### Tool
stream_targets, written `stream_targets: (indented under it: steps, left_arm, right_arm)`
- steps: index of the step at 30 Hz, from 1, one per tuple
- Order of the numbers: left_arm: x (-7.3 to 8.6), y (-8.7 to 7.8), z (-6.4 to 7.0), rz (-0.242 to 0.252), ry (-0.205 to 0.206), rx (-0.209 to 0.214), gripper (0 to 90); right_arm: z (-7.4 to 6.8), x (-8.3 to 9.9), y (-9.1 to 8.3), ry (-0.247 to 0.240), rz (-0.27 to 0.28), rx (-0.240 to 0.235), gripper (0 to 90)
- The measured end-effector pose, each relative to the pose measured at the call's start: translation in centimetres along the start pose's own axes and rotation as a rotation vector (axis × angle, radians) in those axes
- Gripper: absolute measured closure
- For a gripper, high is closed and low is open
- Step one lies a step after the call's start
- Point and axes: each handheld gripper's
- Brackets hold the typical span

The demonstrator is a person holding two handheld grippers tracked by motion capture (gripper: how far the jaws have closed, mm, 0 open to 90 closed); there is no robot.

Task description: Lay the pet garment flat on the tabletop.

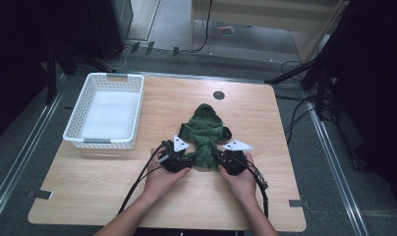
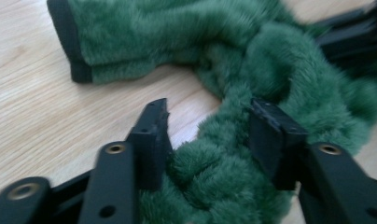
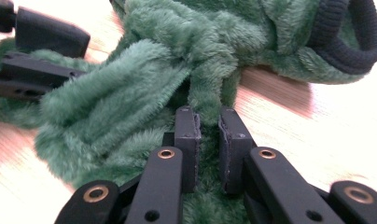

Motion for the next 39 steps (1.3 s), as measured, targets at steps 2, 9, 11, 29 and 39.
stream_targets:
  steps: [2,9,11,29,39]
  left_arm:
    - [0.1,-0.3,0.3,0.002,0.056,-0.011,76.7]
    - [1.1,-1.1,-1.4,0.005,0.008,-0.021,85.6]
    - [1.0,-1.0,-1.6,0.015,-0.005,0.001,83.8]
    - [3.6,-3.7,-4.1,0.005,-0.071,0.096,68.3]
    - [4.5,-4.8,-4.7,0.059,-0.077,0.076,62.3]
  right_arm:
    - [0.2,0.1,-0.2,0.003,0.001,0.0,81.5]
    - [2.6,0.8,-1.7,0.046,0.013,0.045,82.7]
    - [2.6,0.9,-1.7,0.042,0.014,0.042,82.1]
    - [3.1,4.3,-7.3,0.032,0.021,-0.056,68.9]
    - [3.2,4.7,-6.8,0.013,0.021,-0.04,71.3]
Point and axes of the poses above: each handheld gripper's, and its own axes: y roughly forward along the jaws, x roughly out of its underside, z roughly to its right, and after that the axes turned 7 degrees about -x, right-handed
